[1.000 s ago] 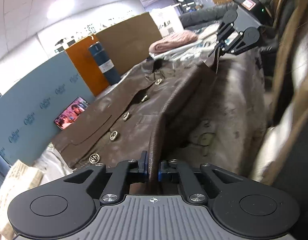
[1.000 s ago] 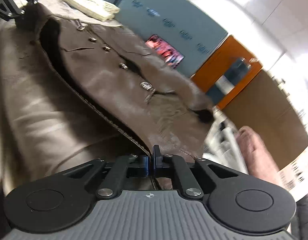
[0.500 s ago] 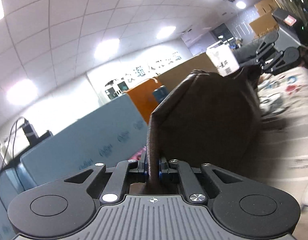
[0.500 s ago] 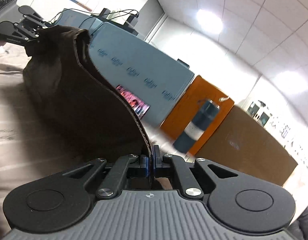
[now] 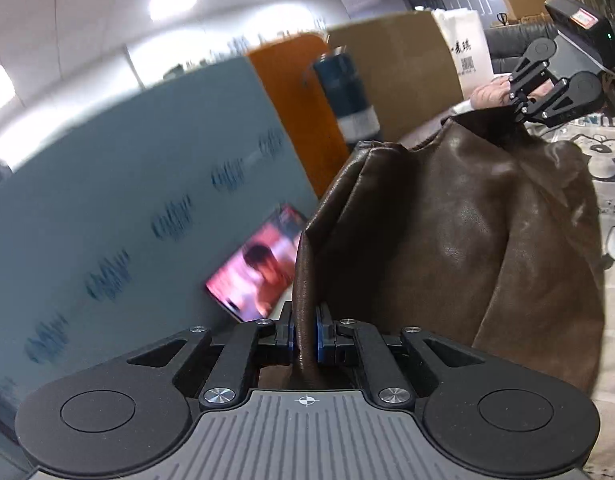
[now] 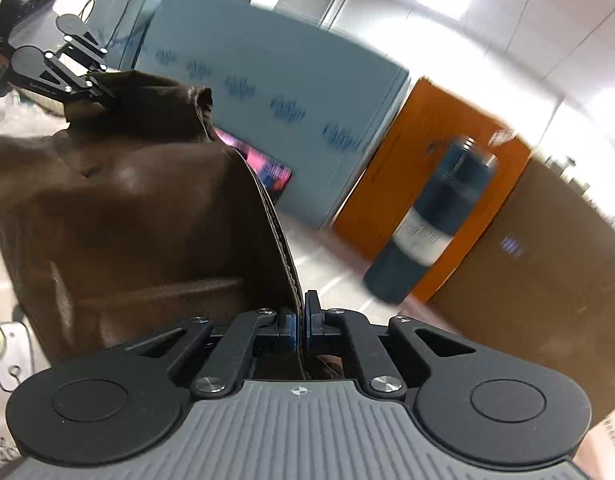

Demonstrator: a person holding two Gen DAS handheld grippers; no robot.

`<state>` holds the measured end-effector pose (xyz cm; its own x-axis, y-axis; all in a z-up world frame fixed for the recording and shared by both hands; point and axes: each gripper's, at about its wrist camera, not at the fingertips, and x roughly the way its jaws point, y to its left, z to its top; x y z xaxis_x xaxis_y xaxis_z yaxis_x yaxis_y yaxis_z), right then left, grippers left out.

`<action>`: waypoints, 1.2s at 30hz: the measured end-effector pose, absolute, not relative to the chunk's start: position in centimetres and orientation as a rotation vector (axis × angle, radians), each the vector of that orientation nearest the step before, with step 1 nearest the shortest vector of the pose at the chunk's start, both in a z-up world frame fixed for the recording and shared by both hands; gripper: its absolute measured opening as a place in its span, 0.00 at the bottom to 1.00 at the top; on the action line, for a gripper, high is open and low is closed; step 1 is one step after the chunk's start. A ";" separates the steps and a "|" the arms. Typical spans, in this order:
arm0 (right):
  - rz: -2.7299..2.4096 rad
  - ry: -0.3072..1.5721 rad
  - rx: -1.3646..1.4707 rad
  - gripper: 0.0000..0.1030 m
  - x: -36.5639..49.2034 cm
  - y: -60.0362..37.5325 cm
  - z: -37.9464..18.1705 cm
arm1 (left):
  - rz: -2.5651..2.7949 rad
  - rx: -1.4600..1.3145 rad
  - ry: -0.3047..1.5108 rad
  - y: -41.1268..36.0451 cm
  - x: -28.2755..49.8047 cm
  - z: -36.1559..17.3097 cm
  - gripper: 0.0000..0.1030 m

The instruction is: Fold clothes

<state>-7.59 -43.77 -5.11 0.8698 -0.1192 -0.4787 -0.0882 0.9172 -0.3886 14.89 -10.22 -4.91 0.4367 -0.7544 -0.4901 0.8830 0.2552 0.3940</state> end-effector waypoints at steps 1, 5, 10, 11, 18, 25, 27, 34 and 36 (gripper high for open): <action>-0.004 0.539 -0.399 0.04 -7.0 -44.3 -5.4 | -1.136 0.672 0.249 -10.5 15.7 -5.2 0.10; 0.037 0.581 -0.331 0.04 -5.9 -45.7 -6.5 | -1.174 0.573 0.340 -11.0 18.6 -5.9 0.15; 0.041 0.568 -0.285 0.08 -6.1 -46.4 -7.5 | -1.177 0.427 0.370 -9.7 21.0 -6.6 0.30; 0.041 0.558 -0.268 0.09 -6.2 -46.6 -7.5 | -1.173 0.383 0.377 -9.6 21.6 -6.7 0.33; -0.029 0.449 -0.061 0.40 -8.4 -49.3 -7.5 | -1.235 0.092 0.482 -7.4 24.4 -7.4 0.79; -0.086 0.411 0.137 0.56 -9.9 -50.3 -7.7 | -1.237 0.008 0.541 -7.1 24.7 -7.9 0.82; -0.161 0.416 0.204 0.56 -10.0 -50.2 -7.9 | -1.156 0.039 0.538 -7.7 24.0 -7.9 0.74; -0.303 0.406 0.290 0.19 -10.9 -50.2 -9.0 | -0.928 0.191 0.403 -10.0 20.6 -7.4 0.09; -0.297 0.378 0.275 0.17 -11.0 -49.9 -8.7 | -0.905 0.202 0.353 -10.3 20.2 -6.9 0.09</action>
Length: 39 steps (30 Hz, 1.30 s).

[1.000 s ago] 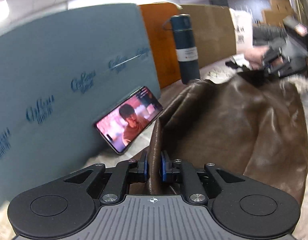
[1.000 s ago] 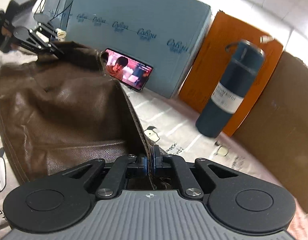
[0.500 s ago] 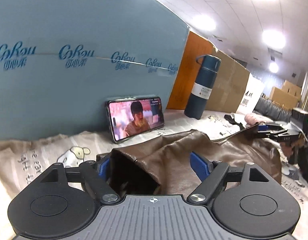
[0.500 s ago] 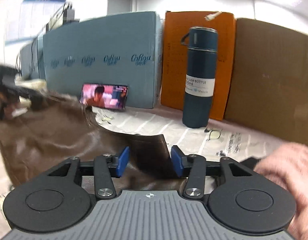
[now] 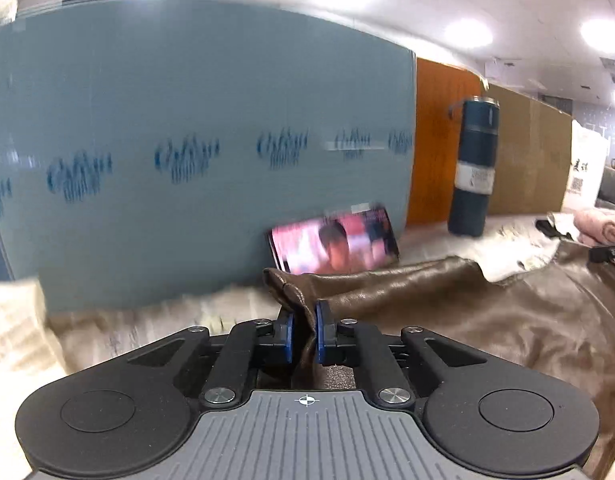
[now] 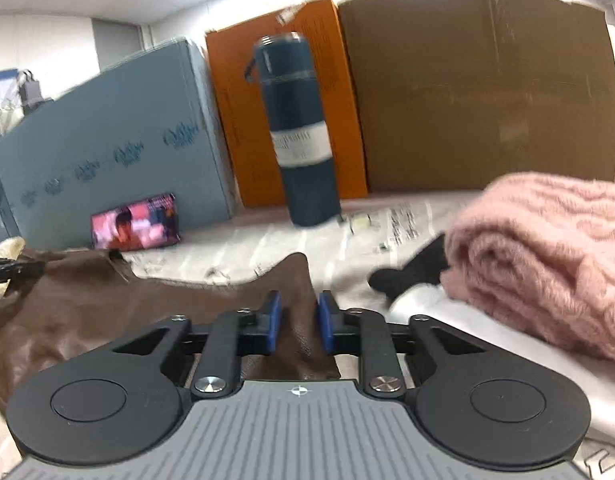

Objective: Fold clothes
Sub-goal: 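Open both grippers and smooth the folded jacket flat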

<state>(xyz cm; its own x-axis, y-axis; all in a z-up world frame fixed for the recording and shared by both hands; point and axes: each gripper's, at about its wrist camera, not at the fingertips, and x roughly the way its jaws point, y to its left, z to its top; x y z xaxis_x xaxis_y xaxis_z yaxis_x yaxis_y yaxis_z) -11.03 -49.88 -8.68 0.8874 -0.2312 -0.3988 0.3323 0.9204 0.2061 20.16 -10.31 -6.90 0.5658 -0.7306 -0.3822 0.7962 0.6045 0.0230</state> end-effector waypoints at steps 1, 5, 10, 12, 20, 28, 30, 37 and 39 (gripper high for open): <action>-0.301 0.384 0.257 0.17 -11.0 -49.6 -8.6 | -0.898 0.224 0.355 -10.7 20.2 -7.0 0.10; -0.327 0.455 0.228 0.17 -10.3 -49.5 -8.9 | -0.856 0.256 0.419 -11.5 21.1 -7.9 0.20; -0.358 0.426 0.234 0.42 -11.0 -49.2 -8.2 | -0.771 0.200 0.405 -10.3 21.0 -6.5 0.65; -0.384 0.384 0.257 0.60 -12.1 -48.7 -7.1 | -0.747 0.147 0.389 -9.4 20.3 -5.1 0.73; -0.417 0.298 0.455 0.92 -18.8 -44.2 -4.9 | -0.804 0.185 0.339 -6.5 13.1 -3.7 0.95; -0.346 0.374 0.913 0.92 -20.8 -42.9 -7.4 | -0.804 0.158 0.447 -4.8 10.5 -6.6 0.98; -0.317 0.379 1.027 0.92 -20.6 -43.2 -8.4 | -0.788 0.142 0.484 -4.4 10.5 -7.2 0.98; -0.406 0.310 1.178 0.91 -17.8 -44.1 -10.4 | -0.809 0.155 0.538 -4.8 10.7 -8.3 0.98; -0.461 0.277 1.161 0.91 -16.7 -43.9 -10.4 | -0.831 0.166 0.531 -4.9 10.4 -8.4 0.98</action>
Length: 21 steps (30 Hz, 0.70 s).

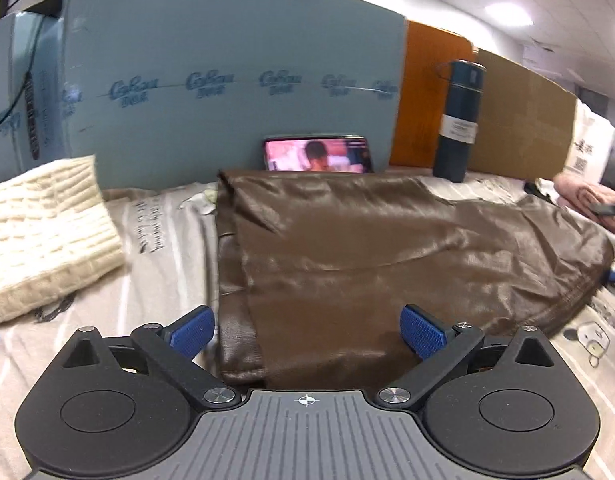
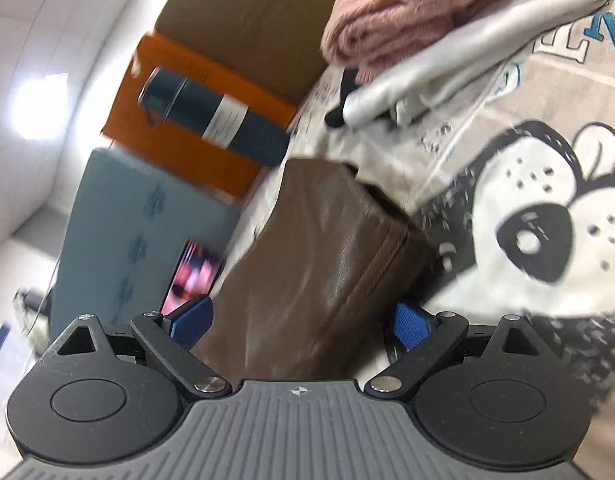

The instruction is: Fold clothes

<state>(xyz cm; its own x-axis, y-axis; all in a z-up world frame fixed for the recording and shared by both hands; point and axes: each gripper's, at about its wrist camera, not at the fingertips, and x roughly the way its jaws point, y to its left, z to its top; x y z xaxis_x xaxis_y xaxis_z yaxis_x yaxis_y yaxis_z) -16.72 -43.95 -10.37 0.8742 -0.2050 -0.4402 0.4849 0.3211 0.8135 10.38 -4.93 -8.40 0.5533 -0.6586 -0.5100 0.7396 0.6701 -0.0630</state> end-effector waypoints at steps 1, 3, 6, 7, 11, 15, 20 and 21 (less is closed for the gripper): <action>-0.487 0.263 1.146 0.92 -16.2 -43.8 -10.3 | -0.847 0.164 0.520 -4.9 10.1 -8.3 0.98; -0.523 0.232 1.123 0.89 -15.3 -43.5 -10.3 | -0.881 0.156 0.516 -4.8 9.9 -8.4 0.98; -0.534 0.190 1.161 0.42 -14.5 -43.4 -11.0 | -0.879 0.152 0.524 -4.8 10.0 -8.4 0.98; -0.527 0.188 1.188 0.28 -14.3 -43.4 -11.3 | -0.878 0.151 0.527 -4.8 10.0 -8.4 0.98; -0.504 0.142 1.171 0.09 -15.3 -42.8 -11.1 | -0.874 0.145 0.539 -4.8 10.1 -8.4 0.98; -0.421 0.084 1.148 0.05 -17.0 -42.1 -9.6 | -0.880 0.142 0.544 -4.9 10.2 -8.4 0.98; -0.393 0.033 1.129 0.04 -20.9 -42.0 -8.3 | -0.952 0.123 0.523 -4.6 9.9 -8.1 0.98; -0.423 0.024 1.108 0.04 -21.8 -42.2 -8.0 | -0.958 0.134 0.517 -4.7 9.6 -8.1 0.98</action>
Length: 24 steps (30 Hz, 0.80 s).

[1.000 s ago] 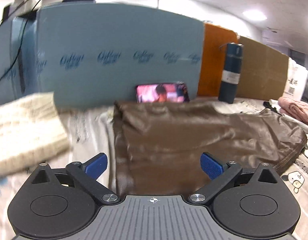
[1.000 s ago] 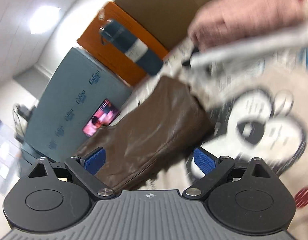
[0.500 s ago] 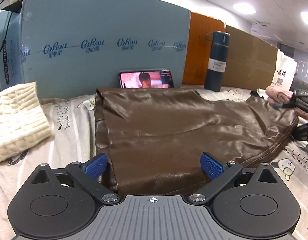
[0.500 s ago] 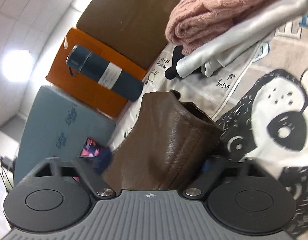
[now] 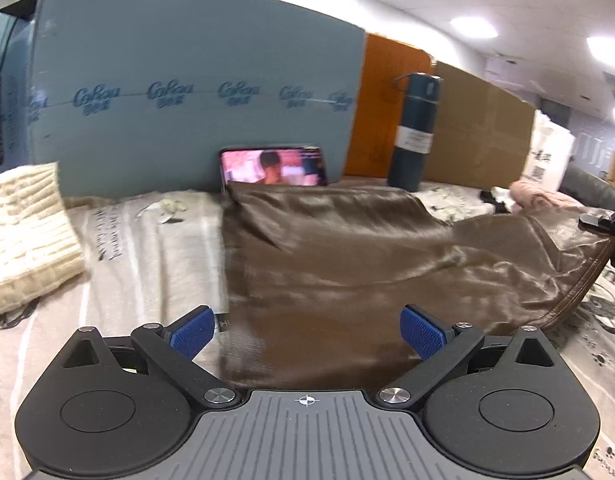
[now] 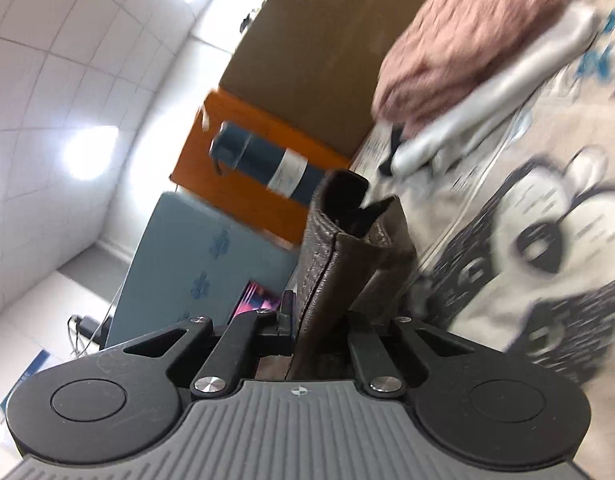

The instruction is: Fold clothes

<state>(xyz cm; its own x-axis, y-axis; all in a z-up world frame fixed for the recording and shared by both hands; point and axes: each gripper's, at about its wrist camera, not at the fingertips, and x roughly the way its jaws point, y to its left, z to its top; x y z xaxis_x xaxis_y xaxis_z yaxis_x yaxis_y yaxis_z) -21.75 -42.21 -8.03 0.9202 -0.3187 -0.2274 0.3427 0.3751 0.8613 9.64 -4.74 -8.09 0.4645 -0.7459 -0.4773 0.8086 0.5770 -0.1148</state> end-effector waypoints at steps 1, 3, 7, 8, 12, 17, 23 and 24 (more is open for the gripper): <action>-0.455 0.016 1.087 0.04 -22.4 -42.4 -7.8 | -0.964 0.146 0.511 -4.9 9.4 -8.1 0.98; -0.526 -0.002 1.041 0.05 -23.2 -42.9 -7.5 | -0.958 0.188 0.497 -5.3 8.9 -8.1 0.98; -0.493 -0.068 1.011 0.05 -23.3 -43.0 -7.0 | -0.905 0.313 0.469 -6.7 7.4 -8.3 0.99; -0.453 -0.087 1.000 0.05 -23.0 -42.7 -6.7 | -0.888 0.351 0.457 -7.1 7.1 -8.5 0.99; -0.289 -0.121 0.960 0.05 -20.2 -41.4 -5.1 | -0.863 0.398 0.431 -7.5 6.7 -8.6 0.99; -0.165 -0.063 0.900 0.05 -15.8 -39.2 -3.9 | -0.877 0.341 0.452 -6.9 7.4 -8.4 1.00; -0.063 0.106 0.736 0.05 -10.6 -35.1 -3.8 | -0.895 0.283 0.464 -6.3 7.8 -8.2 0.99; -0.054 0.142 0.693 0.05 -10.0 -34.3 -4.1 | -0.894 0.269 0.465 -6.2 7.9 -8.2 1.00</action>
<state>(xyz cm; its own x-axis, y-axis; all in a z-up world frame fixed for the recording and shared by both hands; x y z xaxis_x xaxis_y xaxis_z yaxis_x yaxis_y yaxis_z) -9.98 -34.30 -4.08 0.9889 -0.0027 -0.1483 0.0970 0.7681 0.6329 7.94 -6.16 -8.16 0.5370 -0.6833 -0.4947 0.7974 0.6026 0.0333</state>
